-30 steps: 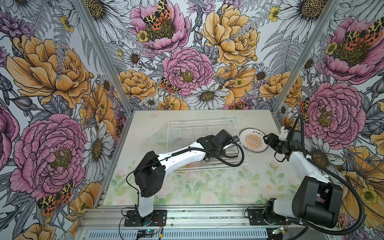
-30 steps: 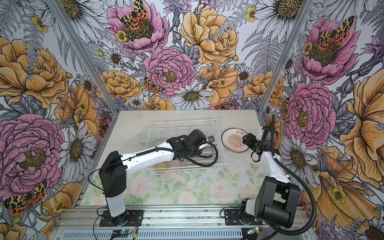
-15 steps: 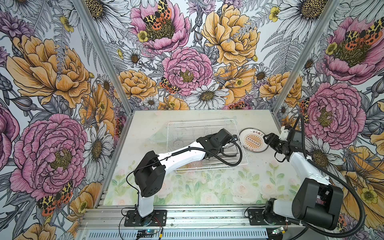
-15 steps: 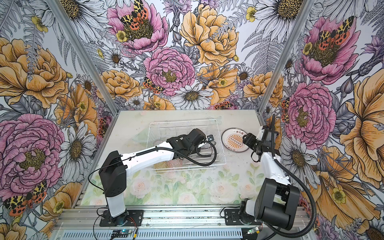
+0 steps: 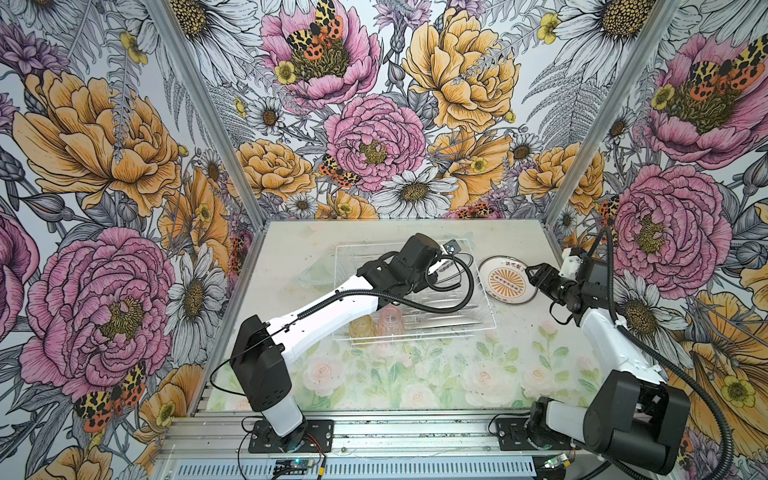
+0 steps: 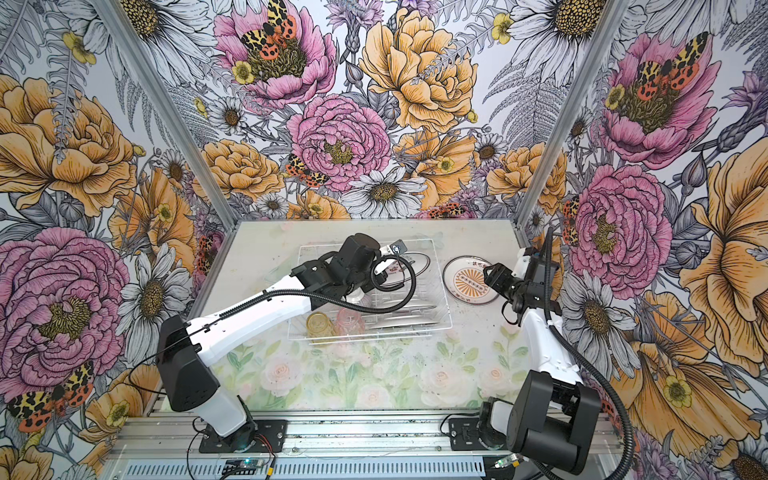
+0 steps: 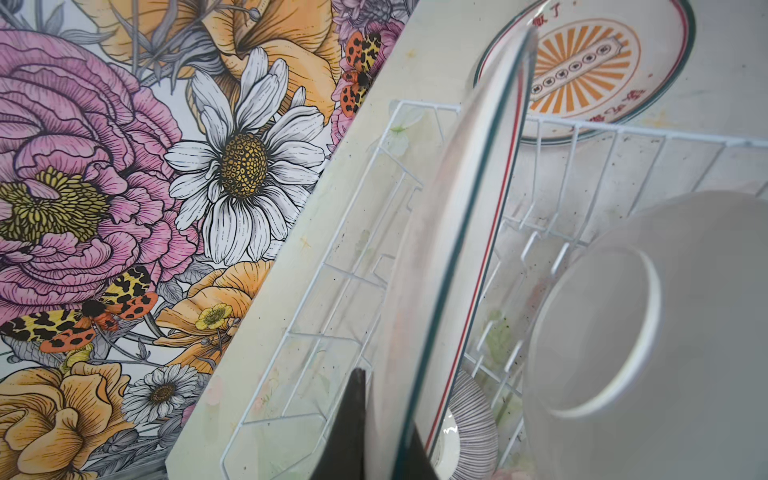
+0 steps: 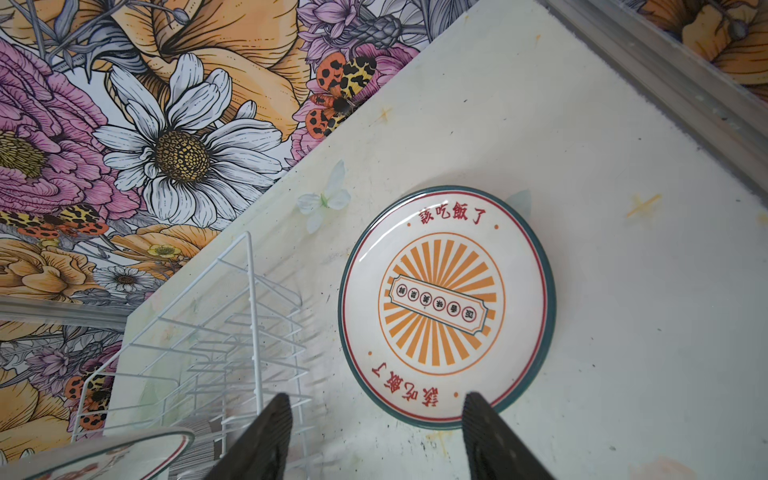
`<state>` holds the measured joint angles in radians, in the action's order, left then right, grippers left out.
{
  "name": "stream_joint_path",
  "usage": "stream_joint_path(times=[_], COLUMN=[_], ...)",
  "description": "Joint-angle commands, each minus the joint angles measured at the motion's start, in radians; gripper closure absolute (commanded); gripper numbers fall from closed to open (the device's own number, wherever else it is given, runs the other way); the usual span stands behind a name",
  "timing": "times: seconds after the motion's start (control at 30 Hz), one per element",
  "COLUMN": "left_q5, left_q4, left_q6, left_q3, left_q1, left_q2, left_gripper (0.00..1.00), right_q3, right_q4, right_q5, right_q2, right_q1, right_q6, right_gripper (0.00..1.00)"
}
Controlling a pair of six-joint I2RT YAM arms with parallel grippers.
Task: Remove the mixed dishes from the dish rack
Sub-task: 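Grasp the red-lettered printed plate in the rack with the left gripper, then lift the red-lettered plate out while the right gripper reaches toward it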
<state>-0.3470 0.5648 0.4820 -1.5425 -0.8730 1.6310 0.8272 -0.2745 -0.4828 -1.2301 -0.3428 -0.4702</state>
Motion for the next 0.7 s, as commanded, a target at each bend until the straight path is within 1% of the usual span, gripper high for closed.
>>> stream_joint_path(times=[0.0, 0.03, 0.2, 0.43, 0.53, 0.67], left_q5=[0.145, 0.2, 0.411, 0.726, 0.814, 0.915], left_q4=[-0.077, -0.082, -0.143, -0.35, -0.433, -0.545], left_q6=[-0.116, -0.148, -0.314, -0.591, -0.696, -0.819], left_q3=[0.017, 0.02, 0.051, 0.16, 0.195, 0.224], left_q1=[0.053, 0.073, 0.172, 0.327, 0.363, 0.389], left_q2=[-0.067, -0.081, -0.14, -0.182, -0.178, -0.151], left_gripper=[1.0, 1.0, 1.0, 1.0, 1.0, 1.0], right_q3=[0.023, 0.028, 0.051, 0.083, 0.094, 0.107], right_q4=[0.003, 0.003, 0.004, 0.02, 0.031, 0.052], right_q5=[-0.064, -0.08, -0.181, -0.374, -0.441, -0.486], right_q2=[0.042, 0.049, 0.09, 0.145, 0.158, 0.161], right_q1=[0.016, 0.022, 0.053, 0.135, 0.178, 0.242], right_q6=[0.003, 0.008, 0.037, 0.08, 0.083, 0.084], right_gripper=[0.33, 0.33, 0.34, 0.35, 0.35, 0.35])
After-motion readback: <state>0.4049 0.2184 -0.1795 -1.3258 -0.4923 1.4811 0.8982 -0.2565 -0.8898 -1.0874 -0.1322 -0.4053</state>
